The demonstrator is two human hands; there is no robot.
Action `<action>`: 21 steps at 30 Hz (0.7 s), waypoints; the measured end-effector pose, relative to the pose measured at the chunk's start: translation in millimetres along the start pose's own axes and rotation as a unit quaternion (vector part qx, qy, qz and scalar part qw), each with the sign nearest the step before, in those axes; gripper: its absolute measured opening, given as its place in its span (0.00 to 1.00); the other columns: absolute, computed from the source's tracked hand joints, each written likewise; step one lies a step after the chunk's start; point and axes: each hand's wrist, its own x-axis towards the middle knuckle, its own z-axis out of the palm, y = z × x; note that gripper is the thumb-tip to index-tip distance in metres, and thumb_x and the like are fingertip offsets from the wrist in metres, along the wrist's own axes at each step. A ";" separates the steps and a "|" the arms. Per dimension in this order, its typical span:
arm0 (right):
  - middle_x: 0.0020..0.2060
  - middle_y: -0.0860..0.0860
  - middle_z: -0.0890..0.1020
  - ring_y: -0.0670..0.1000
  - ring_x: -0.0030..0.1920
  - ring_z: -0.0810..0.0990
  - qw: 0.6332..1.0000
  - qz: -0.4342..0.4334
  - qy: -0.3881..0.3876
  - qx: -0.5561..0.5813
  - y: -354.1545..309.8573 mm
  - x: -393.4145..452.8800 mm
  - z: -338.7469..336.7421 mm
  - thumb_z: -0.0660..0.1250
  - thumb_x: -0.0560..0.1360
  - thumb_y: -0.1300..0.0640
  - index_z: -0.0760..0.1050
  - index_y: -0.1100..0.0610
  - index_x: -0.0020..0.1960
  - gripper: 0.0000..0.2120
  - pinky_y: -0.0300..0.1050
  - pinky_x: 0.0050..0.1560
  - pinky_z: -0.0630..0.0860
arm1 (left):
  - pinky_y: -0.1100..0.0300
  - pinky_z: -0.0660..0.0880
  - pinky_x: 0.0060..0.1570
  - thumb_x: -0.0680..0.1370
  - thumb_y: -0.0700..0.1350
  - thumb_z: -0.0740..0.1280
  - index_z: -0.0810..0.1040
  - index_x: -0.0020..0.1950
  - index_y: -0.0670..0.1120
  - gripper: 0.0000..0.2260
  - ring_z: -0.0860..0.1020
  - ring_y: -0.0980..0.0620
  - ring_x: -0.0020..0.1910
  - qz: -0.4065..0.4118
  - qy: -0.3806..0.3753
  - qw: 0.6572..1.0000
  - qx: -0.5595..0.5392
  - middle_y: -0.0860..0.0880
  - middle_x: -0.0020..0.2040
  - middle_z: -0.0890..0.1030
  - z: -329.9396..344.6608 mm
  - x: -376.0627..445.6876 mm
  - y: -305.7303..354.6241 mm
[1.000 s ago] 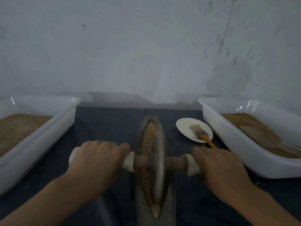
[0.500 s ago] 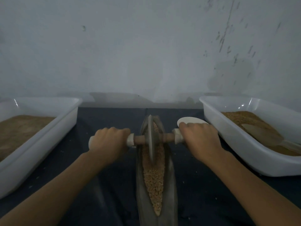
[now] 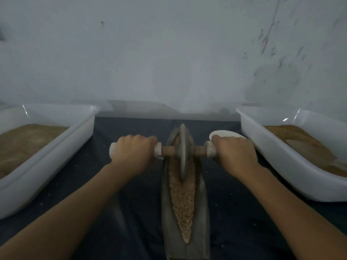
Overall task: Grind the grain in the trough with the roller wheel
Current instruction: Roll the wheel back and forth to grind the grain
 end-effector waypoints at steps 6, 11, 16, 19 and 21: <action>0.34 0.49 0.77 0.52 0.34 0.76 1.000 -0.023 0.014 -0.011 -4.3 -23.0 -11.4 0.72 0.68 0.52 0.65 0.50 0.43 0.14 0.45 0.32 0.65 | 0.56 0.62 0.33 0.75 0.55 0.64 0.61 0.39 0.55 0.13 0.67 0.50 0.31 -0.014 -0.015 1.000 -0.005 0.54 0.31 0.65 -5.2 -14.9 1.0; 0.23 0.47 0.71 0.49 0.19 0.68 0.993 -0.073 0.085 0.048 -5.6 -88.5 -39.1 0.81 0.47 0.58 0.67 0.51 0.34 0.26 0.40 0.18 0.62 | 0.63 0.50 0.26 0.61 0.57 0.74 0.57 0.35 0.57 0.24 0.59 0.58 0.22 0.083 -0.002 0.996 0.017 0.58 0.26 0.62 -46.0 -74.4 -5.5; 0.25 0.46 0.73 0.48 0.22 0.68 0.998 -0.050 0.035 0.031 -5.9 -66.6 -26.4 0.81 0.53 0.53 0.68 0.49 0.36 0.23 0.40 0.19 0.63 | 0.58 0.64 0.32 0.72 0.58 0.65 0.61 0.39 0.57 0.13 0.71 0.53 0.30 0.039 -0.034 0.998 0.021 0.56 0.31 0.69 -37.0 -56.6 -1.1; 0.36 0.48 0.77 0.51 0.36 0.76 1.000 -0.014 -0.003 -0.011 -2.8 -20.1 -6.0 0.71 0.70 0.51 0.65 0.48 0.45 0.13 0.46 0.34 0.73 | 0.57 0.64 0.35 0.75 0.55 0.62 0.63 0.41 0.55 0.09 0.75 0.49 0.36 -0.010 -0.044 0.999 -0.004 0.53 0.38 0.76 -14.6 -19.2 1.9; 0.40 0.48 0.78 0.52 0.40 0.77 1.000 -0.012 -0.013 -0.003 -0.9 3.2 -0.8 0.67 0.73 0.51 0.63 0.48 0.46 0.12 0.47 0.39 0.75 | 0.56 0.64 0.35 0.75 0.54 0.62 0.64 0.40 0.55 0.09 0.71 0.49 0.34 -0.024 -0.046 0.998 -0.025 0.53 0.37 0.75 -1.6 -1.8 0.6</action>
